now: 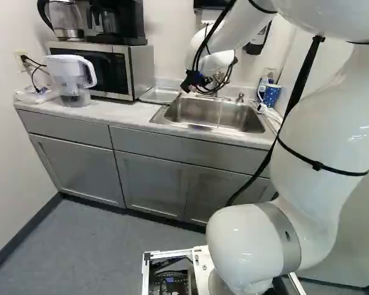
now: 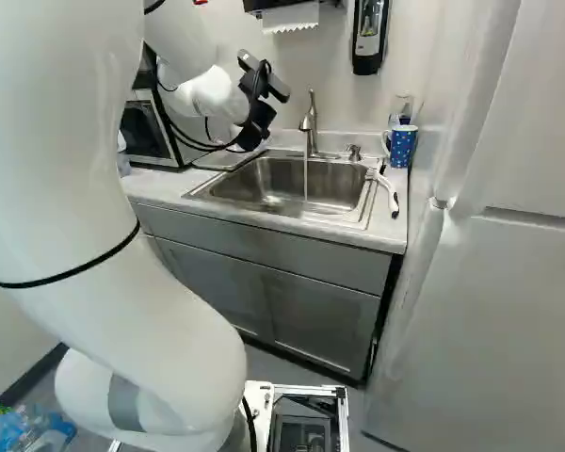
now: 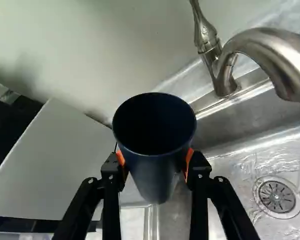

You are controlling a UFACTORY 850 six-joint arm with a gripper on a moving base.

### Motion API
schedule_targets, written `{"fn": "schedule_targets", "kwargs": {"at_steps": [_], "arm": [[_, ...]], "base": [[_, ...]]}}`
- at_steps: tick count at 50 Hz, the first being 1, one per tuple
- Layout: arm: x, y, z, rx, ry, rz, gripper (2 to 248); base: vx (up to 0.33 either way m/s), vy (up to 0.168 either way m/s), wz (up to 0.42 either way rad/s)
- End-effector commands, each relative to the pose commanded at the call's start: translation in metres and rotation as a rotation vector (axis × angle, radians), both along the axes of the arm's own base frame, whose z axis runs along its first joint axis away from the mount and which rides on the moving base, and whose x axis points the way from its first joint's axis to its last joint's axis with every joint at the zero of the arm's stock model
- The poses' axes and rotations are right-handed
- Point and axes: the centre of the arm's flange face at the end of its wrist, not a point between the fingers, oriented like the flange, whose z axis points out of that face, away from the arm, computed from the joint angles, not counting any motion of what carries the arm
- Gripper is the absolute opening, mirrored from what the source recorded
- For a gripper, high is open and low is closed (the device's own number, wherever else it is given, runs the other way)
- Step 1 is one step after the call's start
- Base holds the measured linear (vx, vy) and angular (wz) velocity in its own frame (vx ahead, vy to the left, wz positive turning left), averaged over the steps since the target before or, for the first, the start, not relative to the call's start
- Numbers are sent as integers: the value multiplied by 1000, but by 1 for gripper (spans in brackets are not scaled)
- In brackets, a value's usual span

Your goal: Rinse the cup and place it in the tray

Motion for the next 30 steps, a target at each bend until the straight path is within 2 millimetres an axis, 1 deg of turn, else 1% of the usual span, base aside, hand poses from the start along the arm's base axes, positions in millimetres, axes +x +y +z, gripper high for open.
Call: {"fn": "schedule_targets", "kwargs": {"at_steps": [30], "arm": [[0, 0, 0, -290, -7, 124, 124]], "base": [[0, 0, 0]]}}
